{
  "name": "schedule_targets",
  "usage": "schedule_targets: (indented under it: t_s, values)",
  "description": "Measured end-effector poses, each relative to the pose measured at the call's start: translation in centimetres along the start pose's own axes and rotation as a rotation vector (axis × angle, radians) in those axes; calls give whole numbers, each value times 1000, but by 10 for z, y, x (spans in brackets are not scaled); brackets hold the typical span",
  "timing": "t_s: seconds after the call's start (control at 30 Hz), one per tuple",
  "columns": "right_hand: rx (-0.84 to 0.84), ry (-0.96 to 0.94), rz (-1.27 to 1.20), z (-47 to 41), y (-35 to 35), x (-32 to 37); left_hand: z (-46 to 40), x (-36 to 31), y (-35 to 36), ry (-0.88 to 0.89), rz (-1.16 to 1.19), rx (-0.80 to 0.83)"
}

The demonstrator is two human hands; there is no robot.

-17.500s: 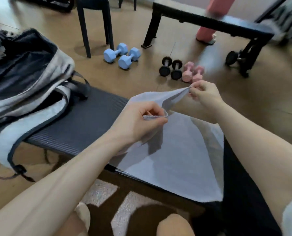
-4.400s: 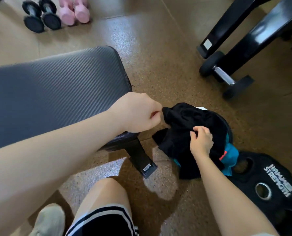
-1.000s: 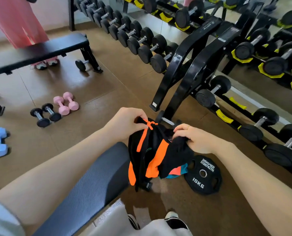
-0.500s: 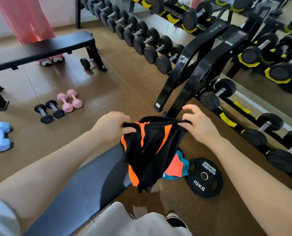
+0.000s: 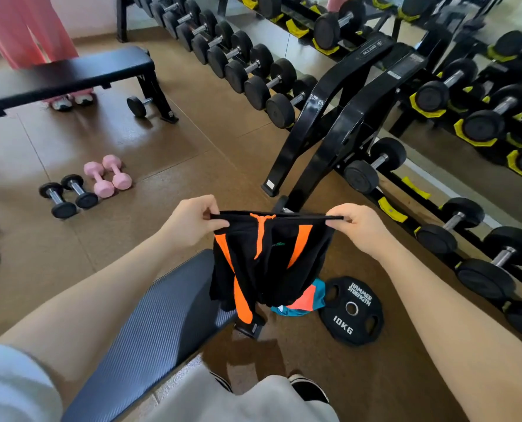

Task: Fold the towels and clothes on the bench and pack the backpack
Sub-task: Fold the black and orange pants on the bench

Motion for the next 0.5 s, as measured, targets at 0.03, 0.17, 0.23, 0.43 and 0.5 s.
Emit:
schedule_targets:
  t_s: [0.03,0.17,0.23,0.43,0.5]
  values:
    - [74,6,48,0,3,-3,-1,-4,-1,8,-12,-9]
    - [122,-142,601,-1,7,0,-8,-19,-1,93,-173,10]
    - [-19,-247,773,-1,5,10,-9,-26,-1,109,-197,-12]
    - [-72,-20,42,-9,8,9,-8,-21,-7,50,-279,20]
    - [-60,12,-137,-13,12,6,-7,-17,-10,1,-213,5]
Point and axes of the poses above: each hand's wrist, its own z-axis away from the middle knuckle, its own y-axis out of the palm, x = y × z, the point moved 6 cm from there along -z, towards the middle knuckle, and after that the axes turned 7 degrees about y, right-handed, at the moved point
